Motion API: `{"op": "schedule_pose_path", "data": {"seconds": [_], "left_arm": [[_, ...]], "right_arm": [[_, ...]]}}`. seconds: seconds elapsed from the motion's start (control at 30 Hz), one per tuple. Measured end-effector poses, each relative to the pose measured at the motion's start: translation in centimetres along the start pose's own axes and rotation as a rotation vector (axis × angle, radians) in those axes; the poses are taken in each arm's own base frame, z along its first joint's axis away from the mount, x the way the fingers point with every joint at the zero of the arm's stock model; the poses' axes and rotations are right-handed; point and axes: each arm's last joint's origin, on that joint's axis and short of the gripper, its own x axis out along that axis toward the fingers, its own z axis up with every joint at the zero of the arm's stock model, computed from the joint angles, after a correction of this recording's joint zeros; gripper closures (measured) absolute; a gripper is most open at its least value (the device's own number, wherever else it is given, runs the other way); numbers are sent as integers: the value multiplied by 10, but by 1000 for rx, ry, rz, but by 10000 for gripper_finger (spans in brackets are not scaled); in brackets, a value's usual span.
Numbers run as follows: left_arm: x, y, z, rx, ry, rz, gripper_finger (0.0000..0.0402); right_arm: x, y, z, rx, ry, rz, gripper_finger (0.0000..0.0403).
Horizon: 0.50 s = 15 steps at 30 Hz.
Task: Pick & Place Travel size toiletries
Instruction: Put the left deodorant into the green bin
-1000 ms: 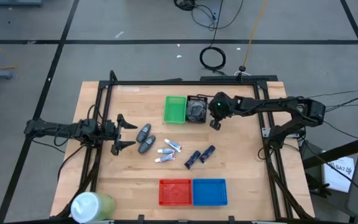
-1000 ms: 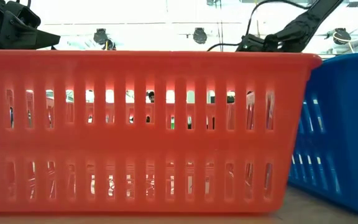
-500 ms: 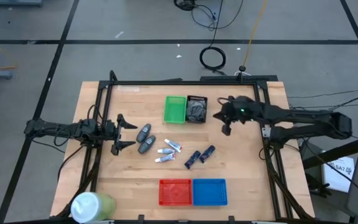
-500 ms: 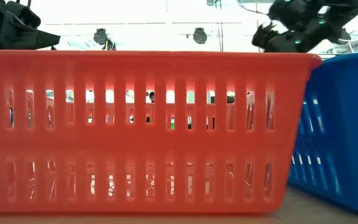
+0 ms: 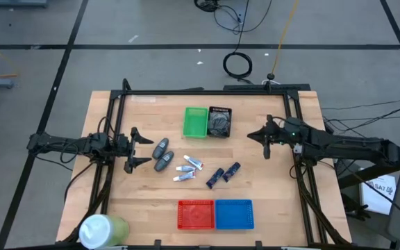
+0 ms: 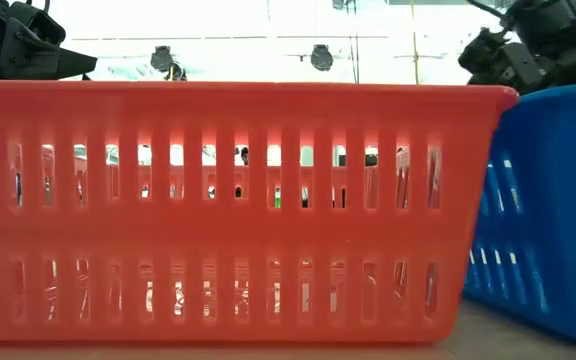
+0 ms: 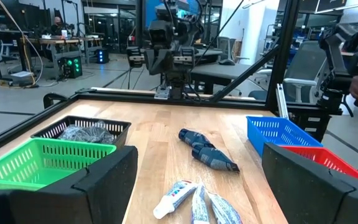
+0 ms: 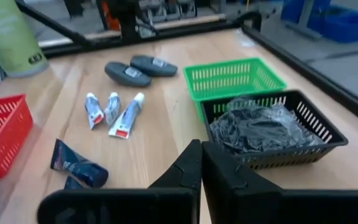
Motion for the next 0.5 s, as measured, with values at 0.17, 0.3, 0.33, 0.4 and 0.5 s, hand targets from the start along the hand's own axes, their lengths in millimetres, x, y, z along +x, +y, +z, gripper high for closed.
{"op": "schedule_pose_path", "data": {"seconds": [0.17, 0.3, 0.33, 0.4, 0.5], "left_arm": [[0, 0, 0, 0, 1, 0, 64], [0, 0, 0, 0, 1, 0, 64], [0, 0, 0, 0, 0, 0, 64], [0, 0, 0, 0, 1, 0, 64], [0, 0, 0, 0, 1, 0, 64]], "right_arm": [[-8, 0, -16, -15, -115, 8, 403], [-12, 0, -22, -20, -157, 11, 403], [-13, 0, -22, -22, -164, 13, 403], [-15, 2, -22, -26, -181, 22, 403], [-18, 5, -20, -37, -212, 51, 403]]}}
